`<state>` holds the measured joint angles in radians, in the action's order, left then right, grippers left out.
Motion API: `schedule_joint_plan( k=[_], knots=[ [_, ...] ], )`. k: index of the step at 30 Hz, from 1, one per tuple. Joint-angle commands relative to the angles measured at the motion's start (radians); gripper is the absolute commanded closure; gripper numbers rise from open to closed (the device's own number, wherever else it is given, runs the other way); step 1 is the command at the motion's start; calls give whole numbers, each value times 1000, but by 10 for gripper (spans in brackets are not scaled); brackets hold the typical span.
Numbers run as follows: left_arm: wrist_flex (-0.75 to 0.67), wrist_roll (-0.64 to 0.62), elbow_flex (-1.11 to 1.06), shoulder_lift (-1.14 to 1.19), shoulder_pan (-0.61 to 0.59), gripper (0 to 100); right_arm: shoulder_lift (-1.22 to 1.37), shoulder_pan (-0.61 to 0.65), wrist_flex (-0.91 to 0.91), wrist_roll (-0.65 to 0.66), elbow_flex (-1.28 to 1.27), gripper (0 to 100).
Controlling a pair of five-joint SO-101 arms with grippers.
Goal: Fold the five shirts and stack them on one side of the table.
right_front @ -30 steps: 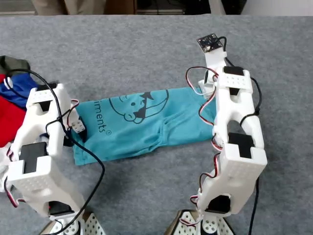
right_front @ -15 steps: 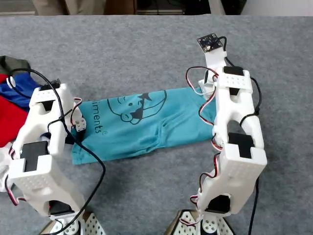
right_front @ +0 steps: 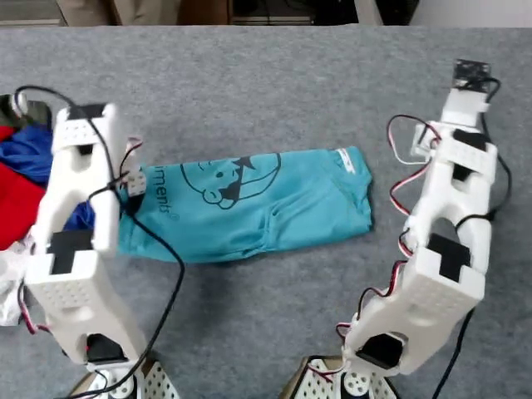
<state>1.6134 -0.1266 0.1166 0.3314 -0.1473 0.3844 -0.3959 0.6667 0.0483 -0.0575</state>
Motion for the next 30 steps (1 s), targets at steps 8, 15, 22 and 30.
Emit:
schedule_joint_plan(
  k=[8, 15, 22, 30],
  knots=[
    [141, -2, 290, -62, 443, 981, -1, -48, -37, -9, 27, 994],
    [127, -3, 446, -51, 608, 981, -1, -61, -40, -9, 27, 994],
    [51, -80, 601, 102, 675, 981, -1, -61, -40, -9, 27, 994],
    [55, -80, 895, 302, 761, 981, -1, -62, -40, -9, 27, 994]
  ],
)
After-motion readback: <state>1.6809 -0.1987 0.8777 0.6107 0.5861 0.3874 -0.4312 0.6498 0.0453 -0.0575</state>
